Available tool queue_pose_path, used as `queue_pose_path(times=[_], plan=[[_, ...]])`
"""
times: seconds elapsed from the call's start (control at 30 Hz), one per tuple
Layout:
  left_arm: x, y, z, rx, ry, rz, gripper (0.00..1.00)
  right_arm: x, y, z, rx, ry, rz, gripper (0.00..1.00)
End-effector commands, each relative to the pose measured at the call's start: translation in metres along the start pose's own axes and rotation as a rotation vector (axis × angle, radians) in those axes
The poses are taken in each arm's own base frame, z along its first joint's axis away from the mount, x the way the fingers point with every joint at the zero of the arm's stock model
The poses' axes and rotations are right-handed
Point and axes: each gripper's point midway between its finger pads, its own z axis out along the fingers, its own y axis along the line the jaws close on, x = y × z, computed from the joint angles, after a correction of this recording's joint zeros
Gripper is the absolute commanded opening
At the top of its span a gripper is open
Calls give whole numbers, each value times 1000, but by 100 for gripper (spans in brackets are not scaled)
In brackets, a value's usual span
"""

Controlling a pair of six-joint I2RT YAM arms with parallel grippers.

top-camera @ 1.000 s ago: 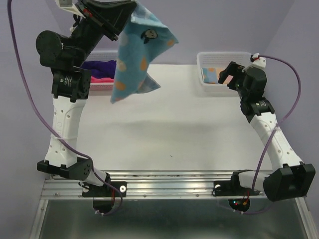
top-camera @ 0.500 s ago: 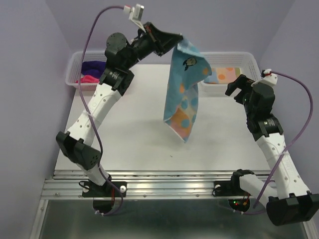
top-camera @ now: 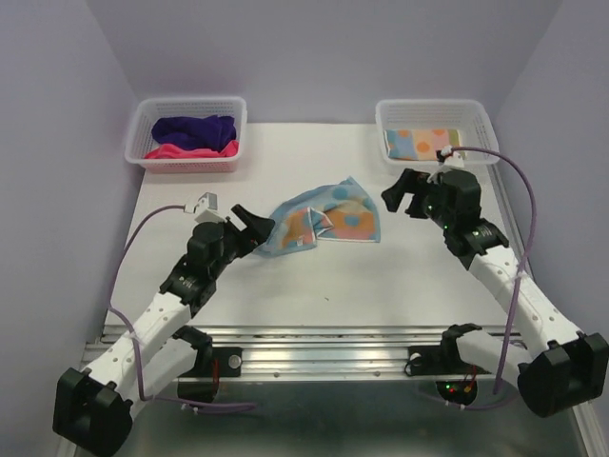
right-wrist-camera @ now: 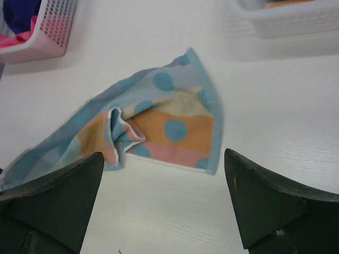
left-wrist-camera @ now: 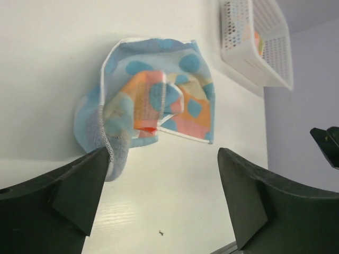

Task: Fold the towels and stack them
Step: Move the towel to the center of the board, then flatten out the crumpled towel

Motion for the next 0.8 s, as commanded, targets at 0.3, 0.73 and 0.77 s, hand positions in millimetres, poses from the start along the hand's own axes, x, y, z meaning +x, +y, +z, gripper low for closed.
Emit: queue_pose_path(times=[0.3,0.73,0.77], plan=[[-6,94,-46,-486,-132,-142,99,157,108,54,-47,319,-187,100],[-21,121,-33,-588,-167,-79,99,230,153,126,31,401,-192,100],[-23,122,-32,-583,-171,-80,99,232,151,129,48,400,-194,100]])
